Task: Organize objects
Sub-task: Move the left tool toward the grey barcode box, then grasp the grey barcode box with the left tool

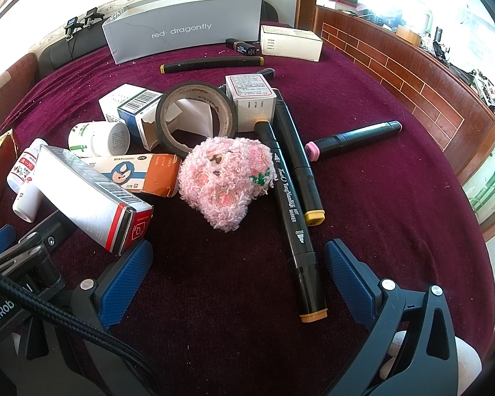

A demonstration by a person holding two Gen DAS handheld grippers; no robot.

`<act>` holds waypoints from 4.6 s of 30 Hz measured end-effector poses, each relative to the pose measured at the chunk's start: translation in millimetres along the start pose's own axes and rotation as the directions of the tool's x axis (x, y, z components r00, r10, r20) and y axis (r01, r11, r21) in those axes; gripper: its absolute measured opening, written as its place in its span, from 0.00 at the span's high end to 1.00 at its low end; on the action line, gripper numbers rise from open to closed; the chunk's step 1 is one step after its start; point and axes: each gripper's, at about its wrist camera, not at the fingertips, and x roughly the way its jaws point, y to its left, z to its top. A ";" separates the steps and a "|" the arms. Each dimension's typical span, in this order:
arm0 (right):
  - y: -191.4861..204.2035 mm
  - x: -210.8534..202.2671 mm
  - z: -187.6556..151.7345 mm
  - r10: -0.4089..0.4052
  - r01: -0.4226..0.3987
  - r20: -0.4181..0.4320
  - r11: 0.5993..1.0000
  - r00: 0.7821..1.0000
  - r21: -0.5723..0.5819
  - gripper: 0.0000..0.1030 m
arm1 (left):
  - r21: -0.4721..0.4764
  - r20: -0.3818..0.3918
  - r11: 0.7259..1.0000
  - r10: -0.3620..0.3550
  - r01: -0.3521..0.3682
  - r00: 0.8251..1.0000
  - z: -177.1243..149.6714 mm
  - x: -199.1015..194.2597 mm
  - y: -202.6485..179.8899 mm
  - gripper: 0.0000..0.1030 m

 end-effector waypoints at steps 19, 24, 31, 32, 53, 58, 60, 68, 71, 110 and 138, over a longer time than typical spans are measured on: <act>0.5 -0.4 -0.3 0.000 0.000 0.000 1.000 1.000 0.000 0.00 | 0.000 0.000 1.000 -0.001 0.001 1.000 0.0 0.0 0.0 0.02; 0.7 -0.5 -0.3 0.000 0.000 0.000 1.000 1.000 0.000 0.00 | -0.002 -0.001 1.000 0.000 0.000 1.000 0.0 0.1 0.0 0.02; 1.1 -0.2 -0.5 0.000 0.000 0.000 1.000 1.000 0.000 0.00 | -0.007 -0.025 1.000 0.017 -0.017 1.000 4.3 2.3 -2.7 0.02; 1.1 -0.2 -0.5 0.000 0.000 0.000 1.000 1.000 0.000 0.00 | -0.004 -0.030 1.000 0.017 -0.018 0.999 4.9 2.4 -2.4 0.02; 2.0 -1.0 -0.5 0.000 0.000 0.000 1.000 1.000 0.001 0.00 | -0.033 -0.059 0.976 -0.218 0.217 0.974 5.2 -47.5 43.8 0.02; 1.1 0.5 0.4 0.005 -0.005 -0.002 1.000 1.000 0.003 0.00 | -0.013 0.128 0.982 -0.185 0.188 0.974 1.7 -101.3 75.1 0.02; -2.4 0.5 1.7 0.033 -0.033 -0.021 0.999 0.999 -0.018 0.00 | 0.007 0.192 0.986 -0.167 0.169 0.967 -2.4 -119.9 85.1 0.01; -1.9 1.7 3.5 0.069 -0.087 -0.136 0.987 0.988 -0.133 0.00 | 0.116 0.234 0.980 -0.185 0.162 0.954 -11.4 -128.9 98.1 0.01; -1.3 2.8 2.9 0.079 -0.096 -0.128 0.986 0.989 -0.135 0.00 | 0.131 0.210 0.967 -0.243 0.219 0.947 -15.0 -123.8 92.9 0.01; -105.0 -45.0 9.8 0.247 -0.268 0.117 0.934 0.962 0.235 0.00 | 0.556 -0.165 0.746 -0.334 0.367 0.928 -4.1 -46.3 -31.6 0.63; -69.3 -41.3 31.4 0.259 -0.260 0.016 0.961 0.966 0.093 0.00 | 0.327 -0.193 0.854 -0.360 0.405 0.913 -14.9 -47.1 -21.1 0.78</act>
